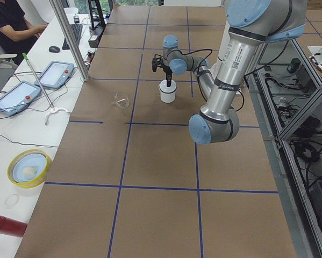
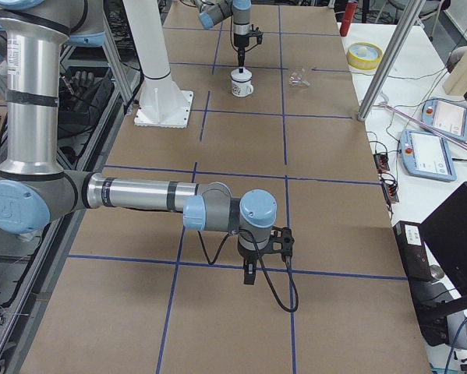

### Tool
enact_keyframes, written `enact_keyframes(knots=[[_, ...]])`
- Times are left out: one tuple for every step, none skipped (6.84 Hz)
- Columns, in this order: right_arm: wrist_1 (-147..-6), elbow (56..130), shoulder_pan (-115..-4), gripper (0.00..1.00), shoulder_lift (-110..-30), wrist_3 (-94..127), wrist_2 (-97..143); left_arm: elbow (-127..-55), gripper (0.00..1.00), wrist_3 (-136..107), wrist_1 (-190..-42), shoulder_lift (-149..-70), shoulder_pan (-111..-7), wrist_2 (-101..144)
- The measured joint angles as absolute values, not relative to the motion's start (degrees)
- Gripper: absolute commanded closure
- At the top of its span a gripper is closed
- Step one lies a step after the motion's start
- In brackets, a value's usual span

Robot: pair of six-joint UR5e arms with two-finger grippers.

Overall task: Place funnel on cup
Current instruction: 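Lower the left gripper and close it on the lid knob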

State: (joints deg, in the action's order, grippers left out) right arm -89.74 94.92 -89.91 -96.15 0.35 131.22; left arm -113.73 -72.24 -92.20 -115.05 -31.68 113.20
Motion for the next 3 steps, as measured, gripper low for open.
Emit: enact_keyframes(knots=[[-89.74,94.92,-89.91,0.0,-96.15,0.35,131.22,-113.73,0.67,-72.24,-92.19,-115.02,-31.55,113.2],[-89.74,94.92,-89.91,0.0,-96.15,0.35,131.22,-113.75,0.91,-72.25,-92.2,-114.99,-31.52,113.2],[-89.74,94.92,-89.91,0.0,-96.15,0.35,131.22,-113.97,1.0,-72.25,-92.18,-114.87,-31.57,113.2]])
